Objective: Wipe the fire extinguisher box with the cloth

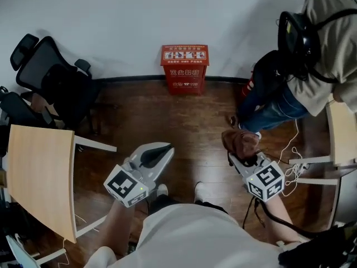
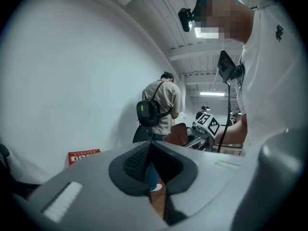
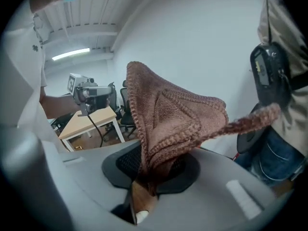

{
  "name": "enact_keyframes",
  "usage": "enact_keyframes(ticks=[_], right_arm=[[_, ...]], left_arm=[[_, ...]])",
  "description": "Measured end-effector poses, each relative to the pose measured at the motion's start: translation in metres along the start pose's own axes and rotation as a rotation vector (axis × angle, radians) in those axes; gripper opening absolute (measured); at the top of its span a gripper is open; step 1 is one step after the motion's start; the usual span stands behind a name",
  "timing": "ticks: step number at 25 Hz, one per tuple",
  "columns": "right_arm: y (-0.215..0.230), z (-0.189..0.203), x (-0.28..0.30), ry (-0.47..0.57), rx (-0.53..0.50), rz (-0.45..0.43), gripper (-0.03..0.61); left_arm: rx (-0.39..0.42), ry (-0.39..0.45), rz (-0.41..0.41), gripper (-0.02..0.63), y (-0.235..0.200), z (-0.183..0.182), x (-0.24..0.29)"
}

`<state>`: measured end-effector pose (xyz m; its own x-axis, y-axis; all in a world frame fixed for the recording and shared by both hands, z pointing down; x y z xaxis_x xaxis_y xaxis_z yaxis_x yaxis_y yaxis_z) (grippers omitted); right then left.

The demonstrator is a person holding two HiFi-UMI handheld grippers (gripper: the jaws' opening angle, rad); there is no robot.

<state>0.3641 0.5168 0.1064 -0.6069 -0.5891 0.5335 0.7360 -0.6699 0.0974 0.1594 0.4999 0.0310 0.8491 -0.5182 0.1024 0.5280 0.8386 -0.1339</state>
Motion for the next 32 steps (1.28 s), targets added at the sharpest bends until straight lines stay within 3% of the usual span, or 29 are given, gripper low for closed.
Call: enact_keyframes(ticks=[4, 8, 15, 32], right_arm=[[-0.018, -0.002, -0.025, 0.053, 0.019, 0.031, 0.074], [-0.026, -0.013, -0.032, 0.08, 0.007, 0.031, 0.074], [-0.061, -0.051, -0.014, 0.11, -0.044, 0.012, 0.072], [-0.131, -0.066, 0.006, 0.119, -0.099, 0.084, 0.072]], left_arm=[[-0.036, 0.03, 0.017, 0.0, 0.019, -0.008, -0.011], [-0.013, 0.023, 0.013, 0.0, 0.027, -0.021, -0.02], [-0.029, 0.011, 0.0, 0.0, 0.015, -0.023, -0.061], [0.024, 0.071, 0.051, 0.0, -0.001, -0.02, -0.133]])
Point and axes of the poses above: the fingertips, and each gripper's own axes: x forward along the fingers, y to its right, z out of its underside, the point moved 2 cm from there along -x, backward along the fingers, and after that the axes turned 2 degrees about y, right-handed, at the moved point
